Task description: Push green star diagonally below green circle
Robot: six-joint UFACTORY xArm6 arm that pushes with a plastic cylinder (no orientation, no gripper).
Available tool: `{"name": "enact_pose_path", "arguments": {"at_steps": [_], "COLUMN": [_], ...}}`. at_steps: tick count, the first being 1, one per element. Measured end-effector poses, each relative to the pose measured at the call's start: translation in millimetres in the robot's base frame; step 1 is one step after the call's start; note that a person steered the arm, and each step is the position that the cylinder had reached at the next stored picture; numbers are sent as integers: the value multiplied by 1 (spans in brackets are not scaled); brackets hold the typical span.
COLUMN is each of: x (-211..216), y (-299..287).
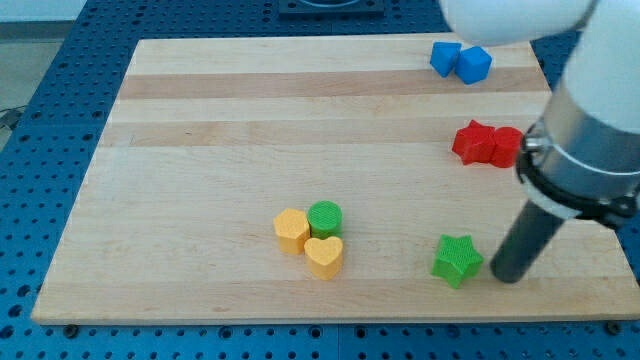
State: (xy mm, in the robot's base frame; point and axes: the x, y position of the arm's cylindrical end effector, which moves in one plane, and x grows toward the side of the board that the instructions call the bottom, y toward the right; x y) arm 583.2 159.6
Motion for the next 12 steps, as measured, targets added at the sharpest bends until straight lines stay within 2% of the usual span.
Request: {"name": "enact_pose_path", "arguments": {"at_steps": [2,5,9,11,12], "x": [-5,-6,-38,-54,-42], "y": [-69,-73,-110,-75,-54]}}
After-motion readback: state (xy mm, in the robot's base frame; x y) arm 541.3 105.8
